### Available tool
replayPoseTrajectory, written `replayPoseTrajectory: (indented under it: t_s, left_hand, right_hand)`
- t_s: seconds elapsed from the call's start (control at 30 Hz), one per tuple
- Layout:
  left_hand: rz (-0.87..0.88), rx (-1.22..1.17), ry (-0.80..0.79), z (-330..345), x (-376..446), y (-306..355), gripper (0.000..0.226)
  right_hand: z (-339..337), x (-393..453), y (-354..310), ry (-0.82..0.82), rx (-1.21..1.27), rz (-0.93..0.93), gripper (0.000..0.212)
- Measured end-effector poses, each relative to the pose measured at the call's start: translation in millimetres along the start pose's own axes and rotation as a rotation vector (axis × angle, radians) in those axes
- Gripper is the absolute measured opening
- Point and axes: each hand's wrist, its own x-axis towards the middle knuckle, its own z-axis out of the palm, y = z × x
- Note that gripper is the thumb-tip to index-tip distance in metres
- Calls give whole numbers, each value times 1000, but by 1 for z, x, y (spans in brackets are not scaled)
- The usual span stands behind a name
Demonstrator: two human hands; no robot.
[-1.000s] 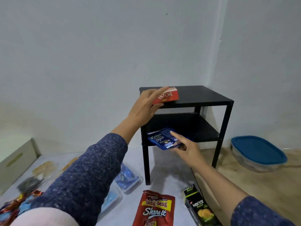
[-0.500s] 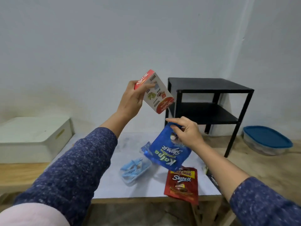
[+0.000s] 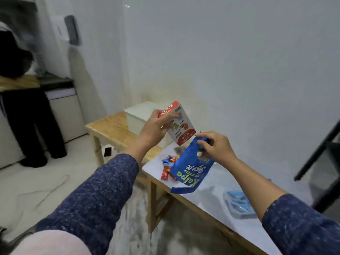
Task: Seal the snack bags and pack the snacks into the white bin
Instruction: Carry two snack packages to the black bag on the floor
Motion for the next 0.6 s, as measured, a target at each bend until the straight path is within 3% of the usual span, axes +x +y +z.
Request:
replayPoseTrajectory:
  t_s: [0.37, 0.6]
  left_hand:
    - [-507, 262, 90, -120, -79, -194, 36]
    - [-838, 404, 230, -201, -148, -262, 32]
  right_hand:
    - [222, 139, -101, -430, 198, -276, 24]
    - [349, 198, -196, -683, 285, -454, 24]
